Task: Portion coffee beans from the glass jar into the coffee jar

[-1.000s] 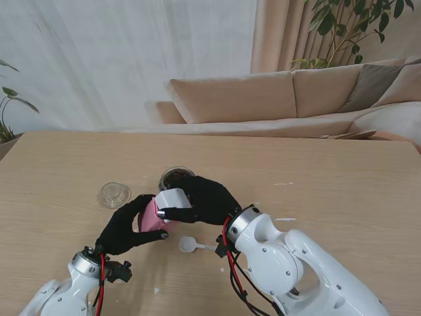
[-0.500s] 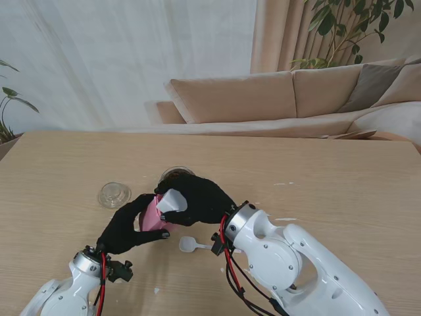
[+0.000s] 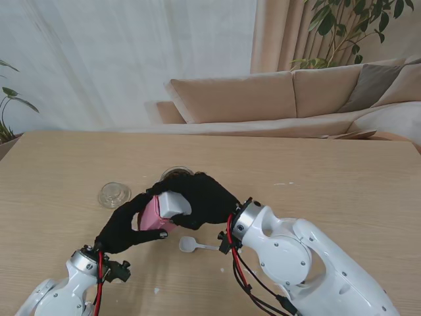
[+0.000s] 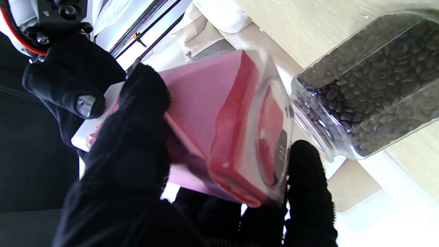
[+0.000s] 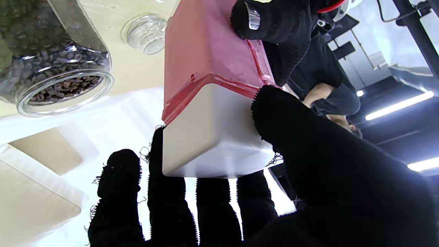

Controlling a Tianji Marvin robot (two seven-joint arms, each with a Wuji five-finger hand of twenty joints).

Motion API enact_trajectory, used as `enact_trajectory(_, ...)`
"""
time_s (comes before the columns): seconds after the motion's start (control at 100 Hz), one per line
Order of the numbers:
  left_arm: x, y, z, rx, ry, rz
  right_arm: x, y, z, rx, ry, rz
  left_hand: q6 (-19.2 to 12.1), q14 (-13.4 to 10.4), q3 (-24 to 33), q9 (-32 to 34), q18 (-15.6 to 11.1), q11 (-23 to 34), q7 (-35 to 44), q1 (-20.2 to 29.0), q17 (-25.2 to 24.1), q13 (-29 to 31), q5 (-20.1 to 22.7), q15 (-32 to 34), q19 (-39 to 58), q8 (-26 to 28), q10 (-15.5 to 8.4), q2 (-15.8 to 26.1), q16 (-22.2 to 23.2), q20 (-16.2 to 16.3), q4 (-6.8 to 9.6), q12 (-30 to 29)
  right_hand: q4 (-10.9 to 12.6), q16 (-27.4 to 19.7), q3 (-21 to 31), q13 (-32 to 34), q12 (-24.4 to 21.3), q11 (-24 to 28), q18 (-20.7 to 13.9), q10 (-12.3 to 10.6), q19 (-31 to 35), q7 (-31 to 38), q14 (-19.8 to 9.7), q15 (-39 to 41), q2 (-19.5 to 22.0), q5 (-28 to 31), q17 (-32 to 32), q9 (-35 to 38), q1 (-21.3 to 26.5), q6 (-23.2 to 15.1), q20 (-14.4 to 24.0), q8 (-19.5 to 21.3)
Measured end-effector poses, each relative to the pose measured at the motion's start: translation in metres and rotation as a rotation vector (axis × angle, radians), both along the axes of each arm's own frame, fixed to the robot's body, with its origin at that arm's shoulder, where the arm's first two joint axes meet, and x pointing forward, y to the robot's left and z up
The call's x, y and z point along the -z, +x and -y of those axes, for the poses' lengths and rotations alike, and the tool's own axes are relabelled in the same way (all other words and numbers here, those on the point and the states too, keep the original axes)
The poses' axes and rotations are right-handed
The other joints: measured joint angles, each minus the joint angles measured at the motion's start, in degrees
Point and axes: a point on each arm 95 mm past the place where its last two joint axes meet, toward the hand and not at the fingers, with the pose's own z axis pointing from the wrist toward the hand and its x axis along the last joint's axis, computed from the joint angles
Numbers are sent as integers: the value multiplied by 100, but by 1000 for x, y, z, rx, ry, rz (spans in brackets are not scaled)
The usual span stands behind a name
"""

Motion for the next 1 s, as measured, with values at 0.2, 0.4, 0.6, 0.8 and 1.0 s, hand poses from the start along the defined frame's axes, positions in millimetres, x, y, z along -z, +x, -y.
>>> enact_trajectory(0.2, 0, -1, 0, -1, -6, -5, -1, -2, 3, -4, -9, 2, 0, 0, 0, 2, 47, 0, 0, 0, 0, 0, 0, -8, 0, 0, 0, 0, 0, 0, -1, 0, 51, -316, -614, -590, -453, -394, -60, -348, -506, -608, 0, -547, 171, -709, -369, -547, -619, 11, -197, -287)
enact_trajectory(0.4, 2, 0, -2, 2, -11, 13, -2, -8, 9, 28, 7, -10, 0, 0, 0, 3, 46, 0, 1, 0, 0, 0, 0, -8, 0, 0, -1, 0, 0, 0, -1, 0, 82, -343, -1437, -896, -521, -292, -67, 134, -754, -1111, 5, -705, 614, -992, -503, -1244, -1585, 614, -262, -371)
enact_trajectory(0.6, 5, 0, -3, -4, -16, 40, 1, -10, 15, 173, 50, -41, 0, 0, -1, 11, 47, 0, 1, 0, 0, 0, 0, -8, 1, 0, -1, 0, 0, 0, -1, 0, 84, -106, -1710, -902, -128, 432, -32, 581, -377, -1177, 146, -178, 951, -619, -310, -1271, -2014, 1153, -52, -371)
enact_trajectory(0.8, 8, -1, -2, 14, -47, 37, 3, -13, 19, 119, -64, -35, 0, -1, -1, 26, 46, 0, 1, 0, 2, 1, 0, -8, 1, 0, 0, 0, 0, 0, -1, 0, 86, -13, -1590, -813, 61, 535, -30, 300, -246, -1177, 150, -44, 748, -620, -259, -1282, -1094, 568, -40, -267)
enact_trajectory(1.0, 9, -1, -1, 32, -51, 20, 2, -11, 19, 99, -45, -34, 0, -3, -1, 27, 46, 0, 1, 0, 2, 1, 0, -9, 1, 0, -1, 0, 0, 0, -1, 0, 262, 57, -1115, -813, 320, 571, -57, 202, -246, -564, 150, -28, 695, -206, -259, -1291, -242, -767, 7, 81)
